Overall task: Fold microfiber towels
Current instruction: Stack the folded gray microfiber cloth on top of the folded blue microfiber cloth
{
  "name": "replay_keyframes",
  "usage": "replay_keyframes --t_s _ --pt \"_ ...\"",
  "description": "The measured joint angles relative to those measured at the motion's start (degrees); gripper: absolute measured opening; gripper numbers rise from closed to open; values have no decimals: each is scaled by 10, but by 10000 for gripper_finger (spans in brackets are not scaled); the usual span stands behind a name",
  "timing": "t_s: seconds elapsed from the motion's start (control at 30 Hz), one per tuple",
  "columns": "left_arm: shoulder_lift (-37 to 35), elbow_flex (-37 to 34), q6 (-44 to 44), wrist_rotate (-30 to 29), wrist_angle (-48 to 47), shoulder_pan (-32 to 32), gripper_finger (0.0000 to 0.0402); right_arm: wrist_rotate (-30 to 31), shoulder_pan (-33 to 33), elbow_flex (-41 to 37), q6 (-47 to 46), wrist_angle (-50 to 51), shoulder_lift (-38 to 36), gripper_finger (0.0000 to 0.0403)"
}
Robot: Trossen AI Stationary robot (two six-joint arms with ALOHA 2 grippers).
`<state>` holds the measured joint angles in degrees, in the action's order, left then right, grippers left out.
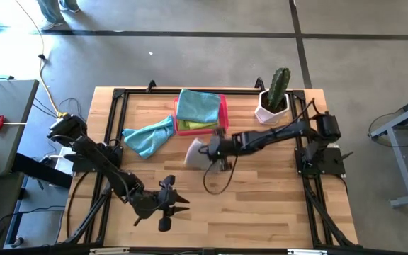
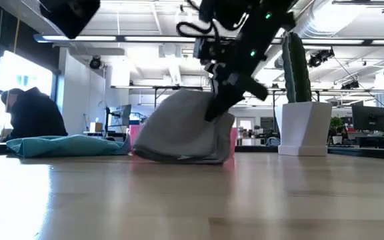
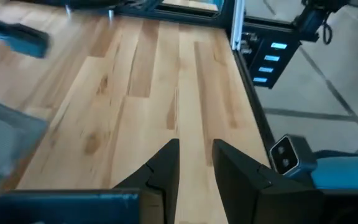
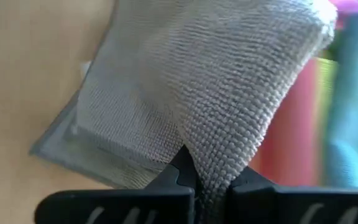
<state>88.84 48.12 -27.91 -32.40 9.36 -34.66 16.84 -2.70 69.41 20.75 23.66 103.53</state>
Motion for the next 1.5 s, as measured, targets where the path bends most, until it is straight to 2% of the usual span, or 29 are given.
replay_keyframes --t_s 0.3,0.6,0.9,1.1,1.23,1.5 --pt "-16 -1 2 -42 -29 -19 87 16 100 0 178 -66 0 0" --pt "-20 0 1 -62 -41 -19 87 14 173 0 291 -110 0 0" --pt "-20 0 15 -69 -40 -8 87 -7 202 1 337 -190 0 0" --pt "-29 0 18 -69 -54 -1 87 -17 210 46 321 -165 -1 0" --pt "-45 0 17 -80 -69 2 87 -70 228 71 319 -163 4 0" --pt "-71 -1 17 -97 -90 2 87 -84 264 98 321 -158 63 0"
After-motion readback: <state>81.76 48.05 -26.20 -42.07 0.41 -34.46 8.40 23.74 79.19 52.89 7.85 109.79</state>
